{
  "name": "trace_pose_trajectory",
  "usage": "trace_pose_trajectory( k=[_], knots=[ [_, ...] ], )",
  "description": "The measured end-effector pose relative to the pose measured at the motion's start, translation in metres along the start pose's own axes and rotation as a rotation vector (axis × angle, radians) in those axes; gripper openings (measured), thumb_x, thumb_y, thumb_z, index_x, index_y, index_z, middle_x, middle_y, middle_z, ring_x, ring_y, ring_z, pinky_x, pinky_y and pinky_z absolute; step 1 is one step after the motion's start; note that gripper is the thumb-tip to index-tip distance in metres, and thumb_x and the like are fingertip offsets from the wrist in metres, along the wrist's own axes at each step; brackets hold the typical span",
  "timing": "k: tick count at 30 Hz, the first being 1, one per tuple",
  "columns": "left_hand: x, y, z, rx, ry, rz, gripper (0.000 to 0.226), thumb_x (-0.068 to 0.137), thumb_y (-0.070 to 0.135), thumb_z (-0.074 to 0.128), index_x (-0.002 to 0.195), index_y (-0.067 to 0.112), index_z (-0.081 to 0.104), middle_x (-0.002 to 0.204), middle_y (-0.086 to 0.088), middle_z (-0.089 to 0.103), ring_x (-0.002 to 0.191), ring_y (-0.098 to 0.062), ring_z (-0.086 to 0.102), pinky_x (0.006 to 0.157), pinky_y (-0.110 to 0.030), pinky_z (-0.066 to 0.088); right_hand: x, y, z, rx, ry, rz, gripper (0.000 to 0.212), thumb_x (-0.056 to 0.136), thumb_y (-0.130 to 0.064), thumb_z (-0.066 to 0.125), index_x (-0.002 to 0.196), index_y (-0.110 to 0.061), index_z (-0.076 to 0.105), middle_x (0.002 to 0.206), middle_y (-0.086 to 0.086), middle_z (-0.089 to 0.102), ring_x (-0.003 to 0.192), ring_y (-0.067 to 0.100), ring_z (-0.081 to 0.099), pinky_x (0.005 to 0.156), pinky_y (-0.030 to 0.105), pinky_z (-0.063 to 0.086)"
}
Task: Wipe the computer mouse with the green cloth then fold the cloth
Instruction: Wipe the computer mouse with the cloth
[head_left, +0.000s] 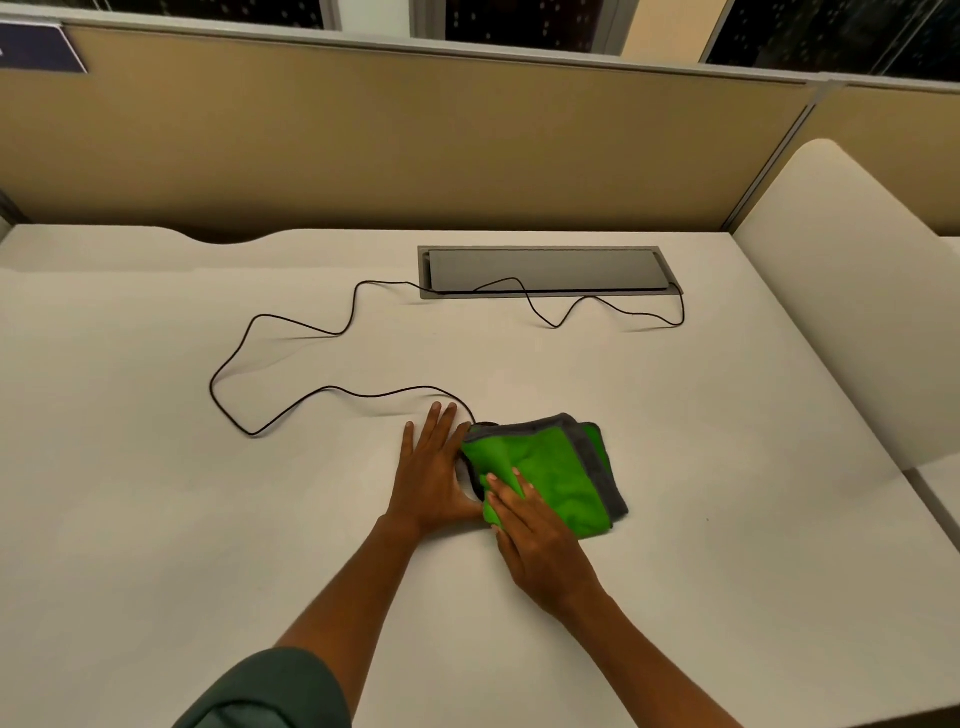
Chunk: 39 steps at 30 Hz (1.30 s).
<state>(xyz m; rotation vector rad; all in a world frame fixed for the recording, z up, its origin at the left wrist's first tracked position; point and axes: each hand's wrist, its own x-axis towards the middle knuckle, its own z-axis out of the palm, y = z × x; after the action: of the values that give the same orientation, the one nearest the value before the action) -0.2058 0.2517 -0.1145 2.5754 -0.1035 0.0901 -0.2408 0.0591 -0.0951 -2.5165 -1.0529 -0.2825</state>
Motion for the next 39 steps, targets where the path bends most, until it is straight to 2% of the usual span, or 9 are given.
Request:
trace_pose_trajectory(
  k=[5, 12, 16, 19, 25, 29, 32, 35, 39],
  knots=[
    [0.001, 0.000, 0.000, 0.034, 0.009, -0.011, 0.125, 0.051, 0.092, 0.053, 0.149, 0.017, 0.029, 0.163, 0.003, 0.015, 0.151, -0.016, -0.002, 0.122, -0.054, 0.001, -0.008, 0.014, -0.007, 0.009, -0.021, 0.153, 0.044, 0.100, -0.022, 0.033, 0.128, 0.003, 0.056, 0.141, 0.013, 0.051, 0.128, 0.024, 0.052, 0.107, 0.039, 0.039],
    [0.001, 0.000, 0.002, 0.029, -0.005, -0.006, 0.128, 0.050, 0.094, 0.053, 0.151, 0.020, 0.023, 0.163, 0.008, 0.014, 0.151, -0.013, -0.004, 0.122, -0.053, 0.000, 0.037, 0.029, -0.007, 0.148, -0.052, 0.251, 0.038, 0.090, 0.001, 0.058, 0.128, 0.006, 0.055, 0.138, 0.018, 0.053, 0.126, 0.029, 0.053, 0.104, 0.042, 0.046],
    [0.002, -0.001, 0.001, 0.038, -0.026, -0.008, 0.131, 0.049, 0.095, 0.052, 0.151, 0.020, 0.021, 0.163, 0.009, 0.012, 0.151, -0.014, -0.005, 0.122, -0.054, 0.001, 0.065, 0.040, -0.009, 0.159, -0.131, 0.248, 0.036, 0.097, -0.006, 0.050, 0.132, 0.002, 0.052, 0.142, 0.014, 0.050, 0.130, 0.024, 0.050, 0.111, 0.030, 0.036],
    [0.002, -0.001, 0.001, 0.029, -0.030, -0.005, 0.131, 0.048, 0.095, 0.051, 0.151, 0.020, 0.021, 0.163, 0.009, 0.012, 0.151, -0.014, -0.006, 0.122, -0.054, 0.000, 0.078, 0.045, -0.011, 0.212, -0.174, 0.289, 0.037, 0.100, -0.013, 0.045, 0.136, -0.004, 0.050, 0.144, 0.009, 0.049, 0.133, 0.020, 0.046, 0.113, 0.028, 0.032],
    [0.000, 0.001, -0.001, 0.021, -0.031, -0.009, 0.131, 0.049, 0.096, 0.047, 0.152, 0.019, 0.021, 0.163, 0.008, 0.012, 0.151, -0.014, -0.005, 0.122, -0.053, -0.001, 0.047, 0.019, -0.010, 0.214, -0.032, 0.297, 0.034, 0.095, -0.004, 0.053, 0.128, 0.001, 0.056, 0.133, 0.014, 0.059, 0.123, 0.024, 0.056, 0.105, 0.026, 0.040],
    [0.000, 0.002, -0.002, 0.002, -0.025, -0.009, 0.132, 0.049, 0.099, 0.041, 0.152, 0.019, 0.020, 0.163, 0.008, 0.012, 0.151, -0.013, -0.005, 0.122, -0.054, 0.000, 0.020, 0.005, -0.010, 0.227, 0.004, 0.247, 0.038, 0.093, -0.005, 0.056, 0.130, 0.000, 0.055, 0.138, 0.011, 0.055, 0.127, 0.018, 0.052, 0.106, 0.030, 0.043],
    [0.001, 0.002, -0.003, 0.016, -0.026, -0.010, 0.130, 0.050, 0.097, 0.046, 0.152, 0.018, 0.021, 0.163, 0.007, 0.013, 0.151, -0.014, -0.004, 0.122, -0.054, 0.000, 0.029, 0.009, -0.010, 0.239, 0.004, 0.286, 0.037, 0.092, -0.002, 0.058, 0.129, 0.000, 0.056, 0.137, 0.012, 0.056, 0.125, 0.019, 0.054, 0.104, 0.028, 0.043],
    [0.001, 0.000, -0.002, 0.034, -0.039, -0.014, 0.129, 0.051, 0.092, 0.054, 0.152, 0.019, 0.021, 0.163, 0.008, 0.013, 0.151, -0.014, -0.005, 0.122, -0.052, -0.002, 0.055, 0.020, -0.011, 0.237, -0.065, 0.351, 0.035, 0.096, -0.006, 0.053, 0.130, -0.002, 0.055, 0.136, 0.012, 0.057, 0.125, 0.022, 0.055, 0.107, 0.025, 0.038],
    [0.003, -0.002, -0.001, 0.039, -0.057, -0.012, 0.131, 0.048, 0.094, 0.053, 0.152, 0.021, 0.019, 0.163, 0.010, 0.010, 0.150, -0.013, -0.009, 0.121, -0.049, -0.008, 0.091, 0.037, -0.010, 0.203, -0.208, 0.342, 0.036, 0.100, -0.017, 0.045, 0.134, -0.006, 0.052, 0.139, 0.009, 0.055, 0.129, 0.022, 0.050, 0.110, 0.031, 0.036]
  ],
)
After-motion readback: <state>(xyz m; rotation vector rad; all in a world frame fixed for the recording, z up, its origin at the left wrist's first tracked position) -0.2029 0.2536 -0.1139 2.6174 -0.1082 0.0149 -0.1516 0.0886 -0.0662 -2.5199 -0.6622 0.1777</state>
